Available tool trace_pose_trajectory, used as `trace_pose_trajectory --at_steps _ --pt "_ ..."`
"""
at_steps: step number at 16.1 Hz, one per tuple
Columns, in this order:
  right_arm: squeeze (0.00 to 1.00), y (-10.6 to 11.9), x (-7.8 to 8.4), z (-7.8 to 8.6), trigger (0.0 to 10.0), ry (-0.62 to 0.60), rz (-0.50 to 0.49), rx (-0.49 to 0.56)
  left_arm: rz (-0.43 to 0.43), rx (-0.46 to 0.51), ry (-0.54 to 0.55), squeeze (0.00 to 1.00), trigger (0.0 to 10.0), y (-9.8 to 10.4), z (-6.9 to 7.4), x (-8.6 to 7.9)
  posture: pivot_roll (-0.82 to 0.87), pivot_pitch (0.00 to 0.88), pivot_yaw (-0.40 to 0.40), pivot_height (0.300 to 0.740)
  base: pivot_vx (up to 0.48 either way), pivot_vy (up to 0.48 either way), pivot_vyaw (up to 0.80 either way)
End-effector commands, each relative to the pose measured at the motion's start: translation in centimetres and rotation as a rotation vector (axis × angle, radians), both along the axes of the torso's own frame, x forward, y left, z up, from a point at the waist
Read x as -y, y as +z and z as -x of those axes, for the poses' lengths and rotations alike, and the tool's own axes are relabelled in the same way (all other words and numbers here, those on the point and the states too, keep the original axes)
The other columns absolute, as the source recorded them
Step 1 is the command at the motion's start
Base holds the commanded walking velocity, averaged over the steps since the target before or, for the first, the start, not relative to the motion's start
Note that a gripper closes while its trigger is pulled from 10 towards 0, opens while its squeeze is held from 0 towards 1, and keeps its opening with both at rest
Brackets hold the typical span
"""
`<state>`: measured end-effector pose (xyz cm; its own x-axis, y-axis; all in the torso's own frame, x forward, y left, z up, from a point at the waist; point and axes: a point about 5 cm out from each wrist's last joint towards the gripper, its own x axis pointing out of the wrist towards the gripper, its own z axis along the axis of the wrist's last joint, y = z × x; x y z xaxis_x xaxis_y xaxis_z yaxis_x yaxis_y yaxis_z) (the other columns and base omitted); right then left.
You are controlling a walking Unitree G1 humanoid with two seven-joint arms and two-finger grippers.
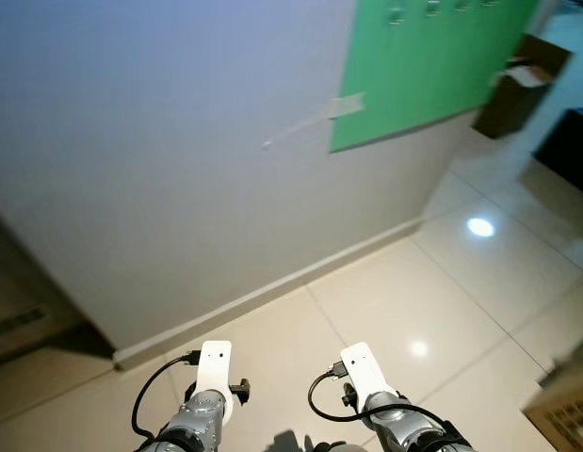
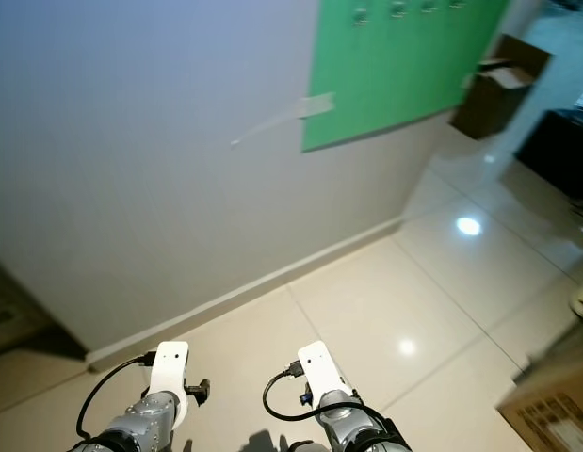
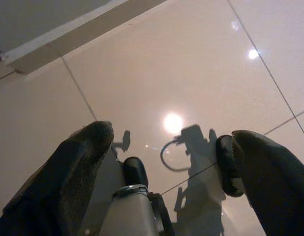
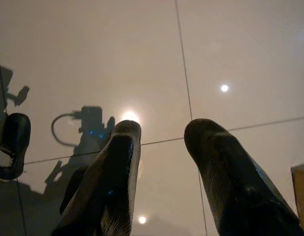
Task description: Hang keys on a hook
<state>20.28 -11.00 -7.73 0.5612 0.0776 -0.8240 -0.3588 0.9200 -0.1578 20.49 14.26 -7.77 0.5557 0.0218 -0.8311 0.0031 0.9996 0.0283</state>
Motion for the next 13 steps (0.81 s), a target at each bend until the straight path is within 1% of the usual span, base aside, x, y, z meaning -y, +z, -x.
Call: trace_pose_trajectory --at_steps 1,2,3,4,6,7,8,9,10,11,12,13 --pt "0.0 -0.2 0.2 0.4 10.0 -0.018 0.001 -0.005 0.005 -0.008 -0.004 0.0 10.0 -0.2 0.4 0.1 -0.01 0.0 -0.035 0.74 0.0 0.0 -0.77" --pt "0.0 -0.2 0.2 0.4 10.0 -0.005 0.015 -0.002 -0.009 -0.014 -0.012 0.0 10.0 -0.3 0.5 0.0 -0.01 0.0 -0.034 0.74 0.0 0.0 -0.77" --pt "0.0 -0.2 0.2 0.4 10.0 -0.018 0.004 0.012 -0.009 -0.012 -0.012 0.0 10.0 -0.3 0.6 0.0 -0.01 0.0 -0.033 0.74 0.0 0.0 -0.77" --pt "0.0 -0.2 0.2 0.5 10.0 -0.051 -0.021 0.039 0.008 0.012 0.006 0.0 10.0 -0.2 0.5 0.1 -0.01 0.0 -0.031 0.74 0.0 0.0 -0.77" --pt "0.0 0.2 0.1 0.2 10.0 -0.057 -0.04 0.119 0.059 0.098 0.046 0.0 10.0 0.1 0.2 0.3 -0.01 0.0 -0.022 0.74 0.0 0.0 -0.77" --pt "0.0 0.1 0.2 0.3 10.0 -0.071 -0.043 0.124 0.056 0.115 0.047 0.0 10.0 0.1 0.2 0.3 -0.02 0.0 -0.019 0.74 0.0 0.0 -0.77" --pt "0.0 4.0 3.6 -5.6 10.0 -0.094 -0.046 0.313 0.051 0.46 0.084 0.0 10.0 5.8 -6.0 -4.4 -0.02 0.0 -0.018 0.74 0.0 0.0 -0.76" --pt "0.0 6.5 5.1 -8.4 10.0 -0.106 -0.057 0.412 0.051 0.551 0.101 0.0 10.0 7.7 -7.0 -5.1 -0.01 0.0 -0.012 0.74 0.0 0.0 -0.76" --pt "0.0 8.0 5.0 -9.6 10.0 -0.092 -0.069 0.487 0.052 0.63 0.115 0.0 10.0 9.5 -7.4 -5.4 -0.02 0.0 -0.01 0.74 0.0 0.0 -0.74" --pt "0.0 9.5 4.9 -10.3 10.0 -0.067 -0.065 0.573 0.057 0.71 0.139 0.0 10.0 11.3 -7.5 -5.7 -0.02 0.0 -0.009 0.74 0.0 0.0 -0.74" --pt "0.0 10.3 4.7 -10.4 10.0 -0.053 -0.064 0.625 0.055 0.769 0.147 0.0 10.0 12.4 -7.5 -5.8 -0.02 0.0 -0.013 0.74 0.0 0.0 -0.75" --pt "0.0 10.5 4.7 -10.4 10.0 -0.049 -0.066 0.641 0.052 0.792 0.149 0.0 10.0 12.8 -7.4 -5.9 -0.02 0.0 -0.013 0.74 0.0 0.0 -0.75"
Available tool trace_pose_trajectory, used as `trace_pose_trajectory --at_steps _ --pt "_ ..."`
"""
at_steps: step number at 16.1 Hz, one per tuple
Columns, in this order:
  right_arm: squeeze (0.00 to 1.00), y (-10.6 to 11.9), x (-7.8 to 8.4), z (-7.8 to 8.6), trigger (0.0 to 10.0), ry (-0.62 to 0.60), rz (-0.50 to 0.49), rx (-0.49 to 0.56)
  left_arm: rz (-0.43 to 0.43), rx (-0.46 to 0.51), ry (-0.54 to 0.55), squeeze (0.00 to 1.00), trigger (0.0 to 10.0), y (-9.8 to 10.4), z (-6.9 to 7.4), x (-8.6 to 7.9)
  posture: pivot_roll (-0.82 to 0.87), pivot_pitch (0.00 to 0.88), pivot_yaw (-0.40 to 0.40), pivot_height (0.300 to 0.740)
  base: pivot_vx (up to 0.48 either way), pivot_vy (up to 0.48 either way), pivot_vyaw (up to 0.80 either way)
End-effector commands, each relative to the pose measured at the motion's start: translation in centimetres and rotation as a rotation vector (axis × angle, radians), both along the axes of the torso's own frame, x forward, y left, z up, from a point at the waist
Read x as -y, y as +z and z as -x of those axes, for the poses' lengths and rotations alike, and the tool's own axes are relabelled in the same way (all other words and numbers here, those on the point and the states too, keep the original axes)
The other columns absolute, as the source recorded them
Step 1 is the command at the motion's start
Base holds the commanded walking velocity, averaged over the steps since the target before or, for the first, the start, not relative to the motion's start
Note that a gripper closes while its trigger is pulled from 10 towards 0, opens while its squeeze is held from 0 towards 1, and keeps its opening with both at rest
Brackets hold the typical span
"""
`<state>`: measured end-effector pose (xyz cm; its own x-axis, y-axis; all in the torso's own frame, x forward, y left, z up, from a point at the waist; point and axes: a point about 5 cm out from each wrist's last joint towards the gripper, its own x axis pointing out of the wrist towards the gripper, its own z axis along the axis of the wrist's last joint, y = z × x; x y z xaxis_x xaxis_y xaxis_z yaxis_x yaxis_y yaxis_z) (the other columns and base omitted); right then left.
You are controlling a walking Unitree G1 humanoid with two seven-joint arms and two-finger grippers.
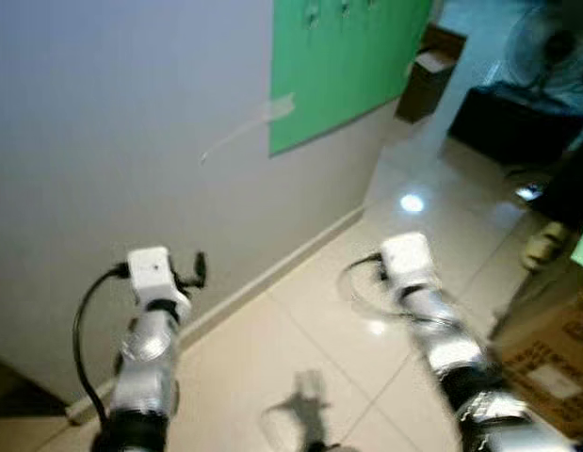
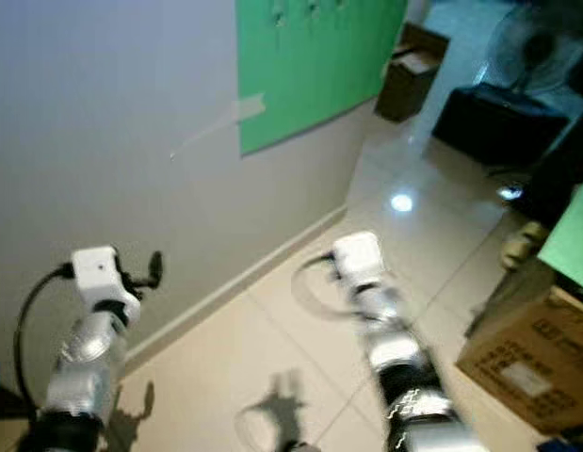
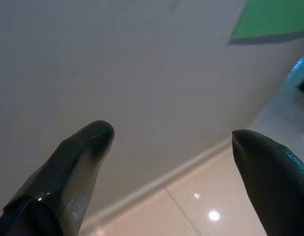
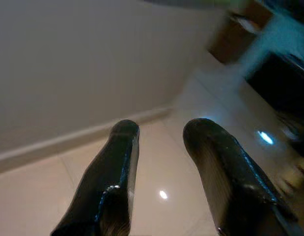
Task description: Hang keys on a hook
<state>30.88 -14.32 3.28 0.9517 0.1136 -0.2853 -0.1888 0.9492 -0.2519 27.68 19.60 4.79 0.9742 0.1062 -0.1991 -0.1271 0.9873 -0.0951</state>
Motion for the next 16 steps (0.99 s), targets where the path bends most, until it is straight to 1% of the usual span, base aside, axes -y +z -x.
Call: trace_pose_trajectory --at_steps 1,2,3,5,6,7,8,9,10,11,12,14,16 --pt "0.0 0.4 1.3 0.2 10.0 -0.028 0.016 0.013 0.0 0.049 0.009 0.0 10.0 1.2 0.2 -0.7 -0.02 0.0 -0.027 0.74 0.0 0.0 -0.74" --pt "0.0 1.3 1.4 0.2 10.0 -0.038 0.013 0.051 0.019 0.082 0.003 0.0 10.0 2.3 1.0 -0.9 -0.03 0.0 -0.03 0.74 0.0 0.0 -0.74" --pt "0.0 1.8 1.5 0.3 10.0 -0.047 0.004 0.067 0.034 0.093 -0.003 0.0 10.0 2.9 1.7 -1.0 -0.03 0.0 -0.034 0.74 0.0 0.0 -0.74" --pt "0.0 3.1 1.3 0.7 10.0 -0.062 0.003 0.104 0.049 0.091 -0.039 0.0 10.0 3.8 3.4 -0.9 -0.03 0.0 -0.037 0.74 0.0 0.0 -0.74" --pt "0.0 3.6 1.1 1.0 10.0 -0.055 0.017 0.126 0.037 0.08 -0.063 0.0 10.0 3.9 4.0 -1.0 -0.03 0.0 -0.042 0.74 0.0 0.0 -0.73" --pt "0.0 4.1 0.9 1.5 10.0 -0.046 0.024 0.139 0.023 0.048 -0.066 0.0 10.0 3.6 5.0 -1.7 -0.03 0.0 -0.043 0.74 0.0 0.0 -0.73" --pt "0.0 4.6 0.5 2.1 10.0 -0.019 0.044 0.156 0.042 -0.006 -0.022 0.0 10.0 2.6 6.0 -2.9 -0.03 0.0 -0.046 0.74 0.0 0.0 -0.73" --pt "0.0 4.3 0.3 2.0 10.0 -0.011 0.039 0.138 0.036 -0.021 -0.035 0.0 10.0 2.4 5.8 -2.5 -0.03 0.0 -0.046 0.74 0.0 0.0 -0.73" --pt "0.0 4.1 0.4 1.9 10.0 -0.023 0.041 0.122 0.035 -0.022 -0.064 0.0 10.0 2.4 5.3 -1.5 -0.03 0.0 -0.047 0.74 0.0 0.0 -0.73" --pt "0.0 4.2 0.3 1.6 10.0 -0.024 0.048 0.123 0.057 -0.022 -0.081 0.0 10.0 2.6 4.9 -0.8 -0.04 0.0 -0.043 0.74 0.0 0.0 -0.73" --pt "0.0 4.4 0.1 1.6 10.0 -0.019 0.048 0.124 0.071 -0.022 -0.092 0.0 10.0 2.8 4.9 -0.5 -0.04 0.0 -0.043 0.74 0.0 0.0 -0.73" --pt "0.0 4.8 -0.4 2.0 10.0 -0.002 0.049 0.132 0.068 -0.036 -0.116 0.0 10.0 2.8 5.1 -0.3 -0.05 0.0 -0.036 0.74 0.0 0.0 -0.73" --pt "0.0 5.0 -0.5 2.2 10.0 0.005 0.046 0.156 0.085 -0.01 -0.107 0.0 10.0 3.1 4.8 -0.5 -0.05 0.0 -0.03 0.74 0.0 0.0 -0.73"
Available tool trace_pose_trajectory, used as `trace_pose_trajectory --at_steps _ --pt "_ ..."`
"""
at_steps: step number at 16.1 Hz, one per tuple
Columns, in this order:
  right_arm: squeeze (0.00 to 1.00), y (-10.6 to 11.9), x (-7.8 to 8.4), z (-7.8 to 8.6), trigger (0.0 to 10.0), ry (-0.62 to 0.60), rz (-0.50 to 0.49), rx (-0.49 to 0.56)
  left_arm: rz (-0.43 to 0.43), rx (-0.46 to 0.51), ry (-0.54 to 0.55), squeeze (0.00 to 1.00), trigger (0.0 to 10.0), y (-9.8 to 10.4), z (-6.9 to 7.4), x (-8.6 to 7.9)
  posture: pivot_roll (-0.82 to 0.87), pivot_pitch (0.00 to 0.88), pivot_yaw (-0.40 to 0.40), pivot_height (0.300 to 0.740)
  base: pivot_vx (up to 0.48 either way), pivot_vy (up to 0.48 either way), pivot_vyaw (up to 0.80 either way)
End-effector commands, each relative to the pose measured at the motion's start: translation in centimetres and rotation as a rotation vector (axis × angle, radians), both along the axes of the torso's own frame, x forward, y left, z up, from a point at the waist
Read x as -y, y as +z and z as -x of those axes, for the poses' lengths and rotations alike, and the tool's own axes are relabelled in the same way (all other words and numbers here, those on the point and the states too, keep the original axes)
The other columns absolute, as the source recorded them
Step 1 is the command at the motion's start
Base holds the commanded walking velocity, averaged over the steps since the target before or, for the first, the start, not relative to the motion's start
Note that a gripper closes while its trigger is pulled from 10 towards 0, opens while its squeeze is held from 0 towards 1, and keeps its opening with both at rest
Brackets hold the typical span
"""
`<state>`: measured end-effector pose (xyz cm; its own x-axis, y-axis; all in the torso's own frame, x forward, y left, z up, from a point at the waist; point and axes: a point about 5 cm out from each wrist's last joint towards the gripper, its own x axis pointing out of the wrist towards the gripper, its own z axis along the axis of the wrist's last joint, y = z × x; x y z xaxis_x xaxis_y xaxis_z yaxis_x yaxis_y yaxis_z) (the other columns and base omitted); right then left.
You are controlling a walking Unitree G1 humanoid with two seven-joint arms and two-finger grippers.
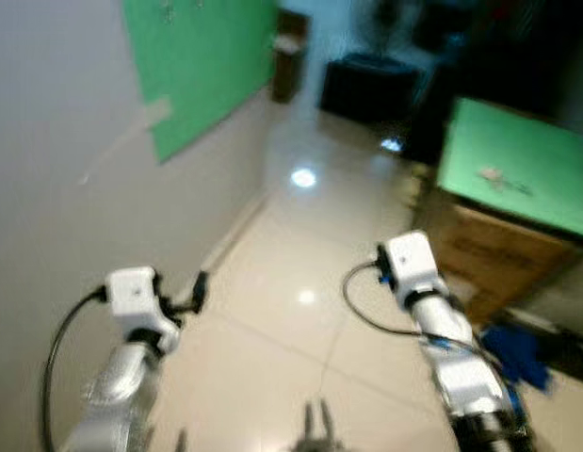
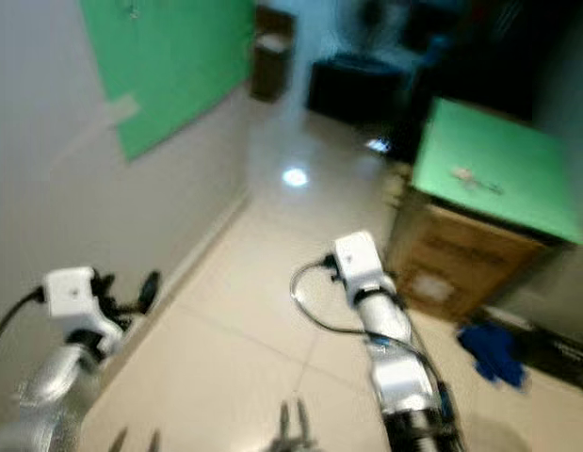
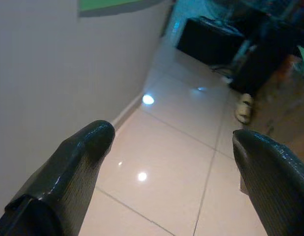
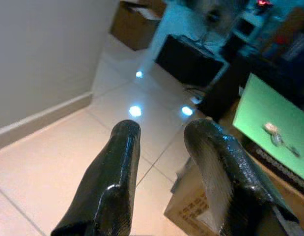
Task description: Hang keys on a hook
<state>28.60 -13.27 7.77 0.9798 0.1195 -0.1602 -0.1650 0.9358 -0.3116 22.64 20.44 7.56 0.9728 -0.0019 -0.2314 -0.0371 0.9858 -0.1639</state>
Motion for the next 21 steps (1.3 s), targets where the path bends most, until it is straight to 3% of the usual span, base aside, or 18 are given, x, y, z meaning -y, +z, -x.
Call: trace_pose_trajectory --at_steps 1,6,9,12,14,15,16,21 --pt "0.0 0.5 0.7 -0.1 10.0 -0.014 0.002 0.023 0.015 0.025 -0.022 0.0 10.0 0.5 -0.5 0.6 -0.06 0.0 -0.027 0.74 0.0 0.0 -0.73" --pt "0.0 0.6 0.9 0.1 10.0 -0.036 -0.006 0.019 0.002 0.019 -0.054 0.0 10.0 0.6 -1.4 1.0 -0.08 0.0 -0.013 0.74 0.0 0.0 -0.74" --pt "0.0 1.8 0.4 0.3 10.0 -0.03 -0.03 0.093 -0.001 0.066 -0.017 0.0 10.0 1.5 -1.4 0.6 -0.08 0.0 -0.017 0.74 0.0 0.0 -0.75" --pt "0.0 0.4 1.7 0.8 10.0 -0.066 -0.089 0.068 -0.039 0.076 0.076 0.0 10.0 0.2 -1.3 -0.5 -0.07 0.0 -0.026 0.74 0.0 0.0 0.0" --pt "0.0 1.9 2.3 0.5 10.0 -0.088 -0.131 0.094 -0.029 0.113 0.075 0.0 10.0 1.7 -1.6 0.0 -0.07 0.0 -0.033 0.74 0.0 0.0 0.0" --pt "0.0 3.1 2.8 0.7 10.0 -0.086 -0.127 0.096 -0.036 0.104 0.025 0.0 10.0 3.0 -1.1 1.0 -0.06 0.0 -0.034 0.74 0.0 0.0 0.0" --pt "0.0 3.0 3.0 0.9 10.0 -0.083 -0.122 0.09 -0.036 0.092 0.016 0.0 10.0 3.0 -0.7 1.2 -0.06 0.0 -0.034 0.74 0.0 0.0 0.0" --pt "0.0 2.8 2.2 2.1 10.0 -0.048 -0.123 0.077 -0.025 0.106 0.055 0.0 10.0 3.2 0.1 1.4 -0.05 0.0 -0.044 0.74 0.0 0.0 0.0"
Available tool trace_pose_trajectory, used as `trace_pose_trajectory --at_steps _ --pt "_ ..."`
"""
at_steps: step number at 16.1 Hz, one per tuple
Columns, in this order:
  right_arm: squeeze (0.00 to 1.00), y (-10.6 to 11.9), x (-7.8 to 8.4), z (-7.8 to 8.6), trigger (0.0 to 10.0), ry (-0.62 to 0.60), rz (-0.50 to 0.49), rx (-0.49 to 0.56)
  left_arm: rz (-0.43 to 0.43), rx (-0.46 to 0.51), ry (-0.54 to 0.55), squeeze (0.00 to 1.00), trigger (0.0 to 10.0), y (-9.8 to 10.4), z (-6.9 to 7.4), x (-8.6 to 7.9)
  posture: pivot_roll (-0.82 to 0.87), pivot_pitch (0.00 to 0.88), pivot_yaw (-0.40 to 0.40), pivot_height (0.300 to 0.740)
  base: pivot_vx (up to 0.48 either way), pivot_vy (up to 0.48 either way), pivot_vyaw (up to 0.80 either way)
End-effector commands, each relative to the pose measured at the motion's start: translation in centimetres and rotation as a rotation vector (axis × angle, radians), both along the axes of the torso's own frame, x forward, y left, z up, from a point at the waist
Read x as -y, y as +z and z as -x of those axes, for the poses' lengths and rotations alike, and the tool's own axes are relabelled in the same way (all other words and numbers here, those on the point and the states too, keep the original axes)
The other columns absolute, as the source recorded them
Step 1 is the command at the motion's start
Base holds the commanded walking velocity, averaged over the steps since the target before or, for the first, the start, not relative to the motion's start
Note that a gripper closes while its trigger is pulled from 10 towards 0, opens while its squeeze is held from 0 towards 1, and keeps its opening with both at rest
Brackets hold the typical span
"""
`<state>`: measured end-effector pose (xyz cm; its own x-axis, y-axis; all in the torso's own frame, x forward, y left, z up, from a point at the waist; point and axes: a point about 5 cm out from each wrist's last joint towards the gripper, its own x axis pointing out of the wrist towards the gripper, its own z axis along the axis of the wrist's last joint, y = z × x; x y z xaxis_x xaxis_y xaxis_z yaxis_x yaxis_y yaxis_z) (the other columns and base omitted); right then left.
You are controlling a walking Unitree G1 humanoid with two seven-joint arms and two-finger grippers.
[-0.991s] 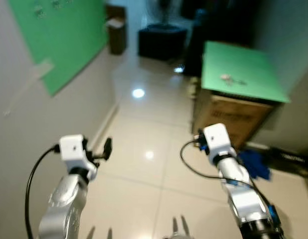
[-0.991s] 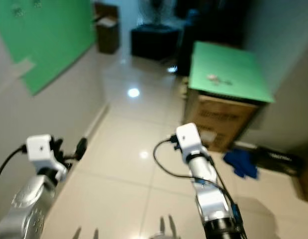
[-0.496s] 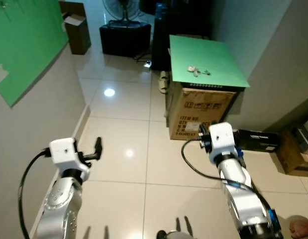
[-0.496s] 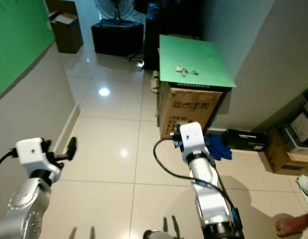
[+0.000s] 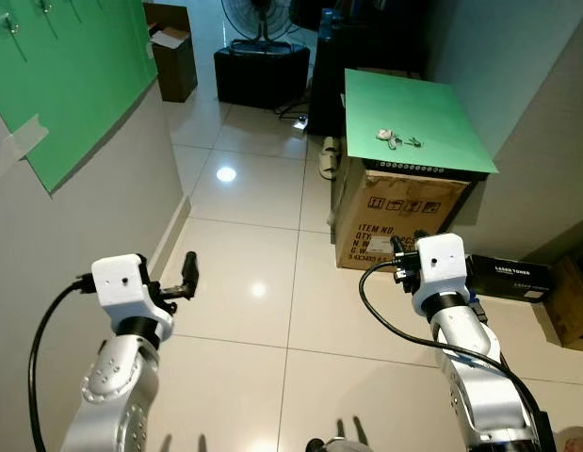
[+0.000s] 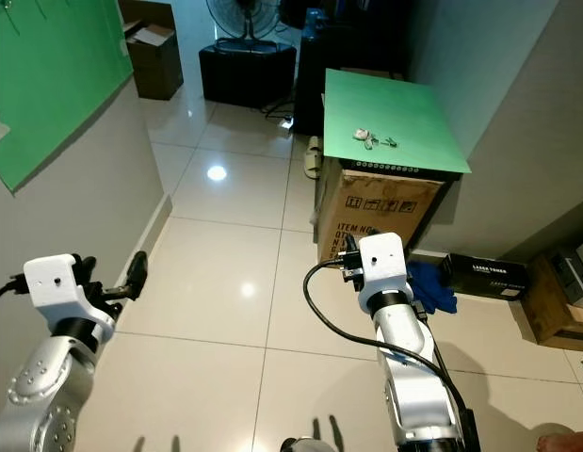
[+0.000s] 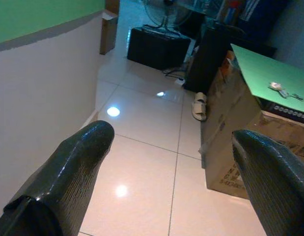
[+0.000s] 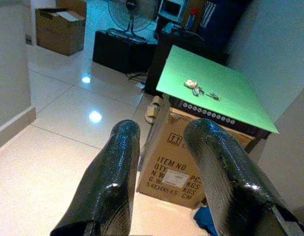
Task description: Hang keys on a hook
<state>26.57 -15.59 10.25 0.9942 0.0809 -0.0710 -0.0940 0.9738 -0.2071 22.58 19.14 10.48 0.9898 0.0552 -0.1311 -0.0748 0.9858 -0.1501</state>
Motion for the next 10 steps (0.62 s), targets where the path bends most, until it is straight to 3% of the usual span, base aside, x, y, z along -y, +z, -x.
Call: trace_pose_trajectory --at_steps 1,4,5,6,7,10 --pt "0.0 0.2 -0.3 0.2 10.0 0.014 0.002 -0.002 -0.01 -0.004 0.005 0.0 10.0 0.2 0.1 0.1 -0.05 0.0 -0.044 0.74 0.0 0.0 0.0" --pt "0.0 0.1 -0.5 0.1 10.0 0.019 0.014 0.009 -0.015 0.014 0.033 0.0 10.0 -0.1 -0.1 0.2 -0.05 0.0 -0.042 0.74 0.0 0.0 0.0" --pt "0.0 0.3 -0.3 -0.1 10.0 0.007 0.029 0.041 0.009 0.03 0.051 0.0 10.0 -0.2 -0.2 0.2 -0.05 0.0 -0.042 0.74 0.0 0.0 0.0" --pt "0.0 1.2 0.2 -0.1 10.0 -0.022 0.048 0.156 0.014 0.089 0.069 0.0 10.0 0.1 -0.3 0.3 -0.06 0.0 -0.041 0.74 0.0 0.0 0.0" --pt "0.0 1.1 0.4 -0.2 10.0 -0.02 0.07 0.167 -0.032 0.103 0.05 0.0 10.0 0.3 -0.4 0.5 -0.06 0.0 -0.04 0.74 0.0 0.0 0.0" --pt "0.0 0.6 0.5 -0.5 10.0 -0.041 0.038 0.138 -0.042 0.118 0.071 0.0 10.0 0.3 -0.6 0.2 -0.06 0.0 -0.036 0.74 0.0 0.0 0.0"
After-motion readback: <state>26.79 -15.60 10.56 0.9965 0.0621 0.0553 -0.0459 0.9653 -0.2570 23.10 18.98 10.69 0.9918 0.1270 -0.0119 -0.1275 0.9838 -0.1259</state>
